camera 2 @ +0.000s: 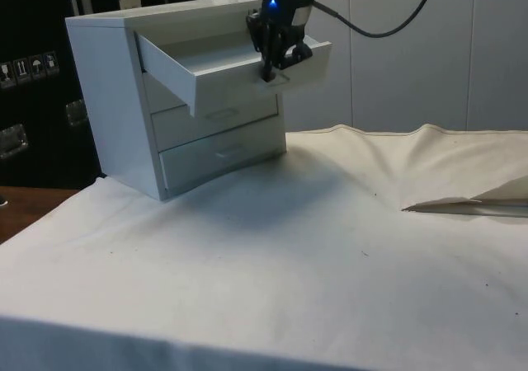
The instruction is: Open the drawer, then close it.
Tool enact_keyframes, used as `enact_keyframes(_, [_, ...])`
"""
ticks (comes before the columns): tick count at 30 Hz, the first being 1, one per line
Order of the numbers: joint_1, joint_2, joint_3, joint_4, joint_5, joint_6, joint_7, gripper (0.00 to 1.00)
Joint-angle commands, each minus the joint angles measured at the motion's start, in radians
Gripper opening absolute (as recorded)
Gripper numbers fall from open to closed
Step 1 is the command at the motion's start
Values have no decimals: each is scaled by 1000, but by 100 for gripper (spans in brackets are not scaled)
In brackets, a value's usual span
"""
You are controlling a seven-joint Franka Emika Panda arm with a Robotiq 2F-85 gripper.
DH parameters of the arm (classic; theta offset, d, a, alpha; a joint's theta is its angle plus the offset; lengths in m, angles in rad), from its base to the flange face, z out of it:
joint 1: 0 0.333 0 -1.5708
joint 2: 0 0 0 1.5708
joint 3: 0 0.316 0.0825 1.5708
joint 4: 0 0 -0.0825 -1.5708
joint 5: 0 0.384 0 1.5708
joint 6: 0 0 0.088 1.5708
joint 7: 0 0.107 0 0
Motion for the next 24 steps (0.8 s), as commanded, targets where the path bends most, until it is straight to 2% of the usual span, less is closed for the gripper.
enact_keyframes(1, [-11, 3, 2, 13, -39, 10, 27, 0])
enact_keyframes(8, [-12, 7, 3, 28, -71, 1, 55, 0])
enact_keyframes(9, [0, 7, -2, 11, -35, -1, 34, 0])
enact_keyframes(10, [-12, 7, 3, 29, -73, 0, 58, 0])
enact_keyframes(17, [-9, -1, 6, 33, -88, -15, 72, 0])
enact_keyframes(18, [0, 0, 1, 17, -59, -9, 56, 0])
enact_keyframes(19, [-9, -3, 8, 35, -92, -18, 75, 0])
enact_keyframes(24, [-9, -7, 11, 42, -95, -27, 76, 0])
